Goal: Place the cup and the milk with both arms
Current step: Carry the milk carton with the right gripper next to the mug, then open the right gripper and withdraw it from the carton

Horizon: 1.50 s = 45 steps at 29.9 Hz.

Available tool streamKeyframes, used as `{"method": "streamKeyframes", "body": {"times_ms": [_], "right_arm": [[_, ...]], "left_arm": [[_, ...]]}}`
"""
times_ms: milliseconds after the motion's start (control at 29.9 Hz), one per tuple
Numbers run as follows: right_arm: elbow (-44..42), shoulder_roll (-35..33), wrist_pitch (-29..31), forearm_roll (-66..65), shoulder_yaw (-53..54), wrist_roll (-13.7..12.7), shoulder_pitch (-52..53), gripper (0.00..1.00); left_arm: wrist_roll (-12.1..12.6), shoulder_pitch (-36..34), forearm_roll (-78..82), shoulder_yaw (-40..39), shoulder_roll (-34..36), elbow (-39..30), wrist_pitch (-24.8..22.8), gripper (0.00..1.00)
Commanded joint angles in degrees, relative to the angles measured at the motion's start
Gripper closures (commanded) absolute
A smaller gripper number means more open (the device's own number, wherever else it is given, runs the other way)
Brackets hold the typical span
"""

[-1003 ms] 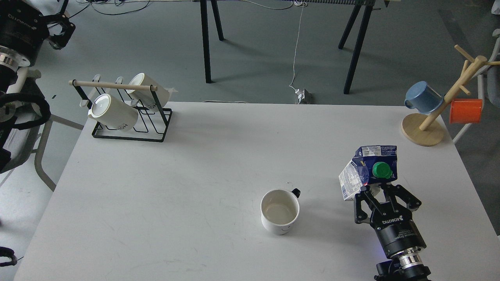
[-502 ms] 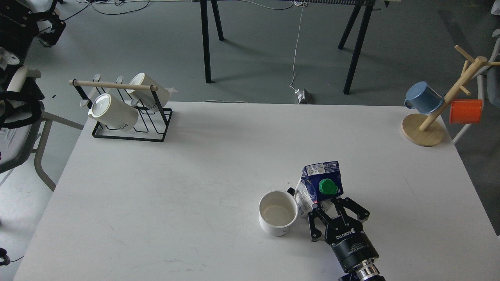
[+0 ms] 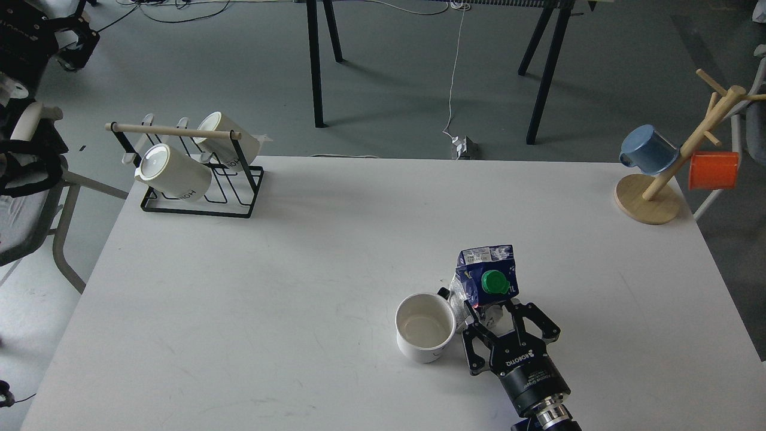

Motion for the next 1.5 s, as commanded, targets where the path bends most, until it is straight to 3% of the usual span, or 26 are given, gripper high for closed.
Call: {"method": "streamKeyframes", "body": {"times_ms": [0, 468, 736, 1003, 1237, 1471], "right_arm": [[-0.11, -0.14, -0.01, 0.08, 0.00, 0.01, -0.42, 0.03], [1.30, -1.10, -0.01, 0.08, -1.32, -0.17, -4.19, 0.02], [9.38, -14.36, -0.01, 0.16, 1.57, -0.08, -12.11, 0.02], [15.28, -28.94, -0.01, 0.25, 20.02, -0.17, -13.88, 0.02], [8.61, -37.13, -0.01, 0.16, 25.84, 0.09, 8.76, 0.01], [-13.34, -36.61, -0.01, 0.08, 18.30, -0.08, 38.12, 0.01]], "left_arm": [[-0.13, 0.10, -0.08, -0.01, -0.48, -0.04, 0.00, 0.01], [0.22, 0.27, -0.08, 0.43, 0.31, 0.04, -0.52, 0.01], [0.22, 0.18, -0.08, 0.17, 0.31, -0.04, -0.52, 0.01], [0.31, 0.18, -0.17, -0.27, 0.04, 0.04, -0.52, 0.01], [0.31, 0.27, -0.17, 0.08, -0.66, 0.40, -0.44, 0.01], [0.31, -1.13, -0.34, -0.36, -5.31, 2.41, 0.09, 0.01]]}}
